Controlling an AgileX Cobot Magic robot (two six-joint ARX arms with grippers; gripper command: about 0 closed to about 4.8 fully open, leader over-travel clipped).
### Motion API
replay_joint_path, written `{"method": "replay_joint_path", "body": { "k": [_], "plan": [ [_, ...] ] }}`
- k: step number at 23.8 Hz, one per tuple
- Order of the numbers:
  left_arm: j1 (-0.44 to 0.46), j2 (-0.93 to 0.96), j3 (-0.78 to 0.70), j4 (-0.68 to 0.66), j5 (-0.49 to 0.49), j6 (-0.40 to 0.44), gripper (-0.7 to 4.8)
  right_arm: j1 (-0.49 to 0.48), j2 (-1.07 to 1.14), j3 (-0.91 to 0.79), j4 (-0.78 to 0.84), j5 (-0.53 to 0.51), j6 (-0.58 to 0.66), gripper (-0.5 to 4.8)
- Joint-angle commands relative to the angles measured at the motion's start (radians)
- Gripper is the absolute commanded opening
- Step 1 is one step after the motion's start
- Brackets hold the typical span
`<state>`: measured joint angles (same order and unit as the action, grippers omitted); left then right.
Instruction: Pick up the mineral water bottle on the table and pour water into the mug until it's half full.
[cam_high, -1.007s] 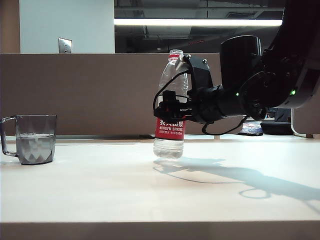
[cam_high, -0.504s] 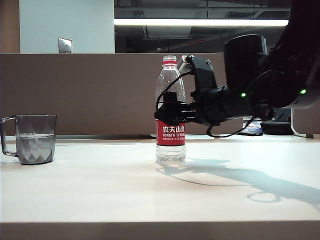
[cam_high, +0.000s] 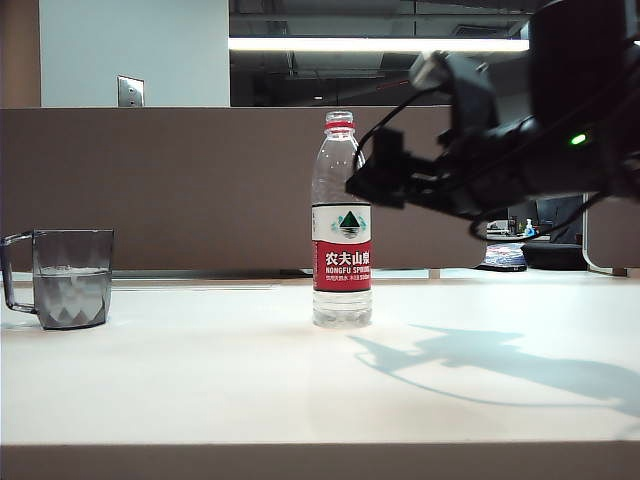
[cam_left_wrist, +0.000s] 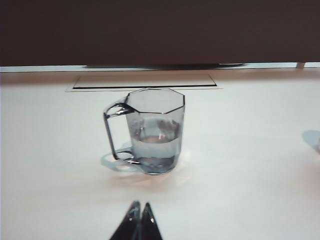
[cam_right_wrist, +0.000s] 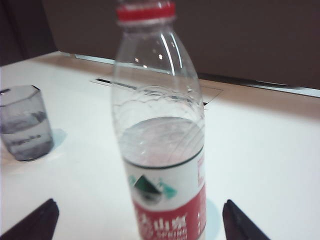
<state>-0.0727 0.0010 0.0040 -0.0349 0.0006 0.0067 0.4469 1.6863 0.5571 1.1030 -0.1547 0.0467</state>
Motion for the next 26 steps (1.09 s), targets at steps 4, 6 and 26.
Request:
{"method": "replay_joint_path", "body": {
  "k": [4,6,26],
  "plan": [
    [0.115,0.0,0.003,0.013,0.003,0.0,-0.05,0.002,-0.268,-0.194,0.024,0.0,0.085,2.46],
    [0.118,0.0,0.003,0.013,0.0,0.0,-0.05,0.002,-0.38,-0.255,0.023,-0.005,0.122,0.94],
    [0.117,0.0,0.003,0.013,0.003,0.0,-0.05,0.002,-0.76,-0.421,-0.225,0.005,0.097,-0.08]
  ]
}}
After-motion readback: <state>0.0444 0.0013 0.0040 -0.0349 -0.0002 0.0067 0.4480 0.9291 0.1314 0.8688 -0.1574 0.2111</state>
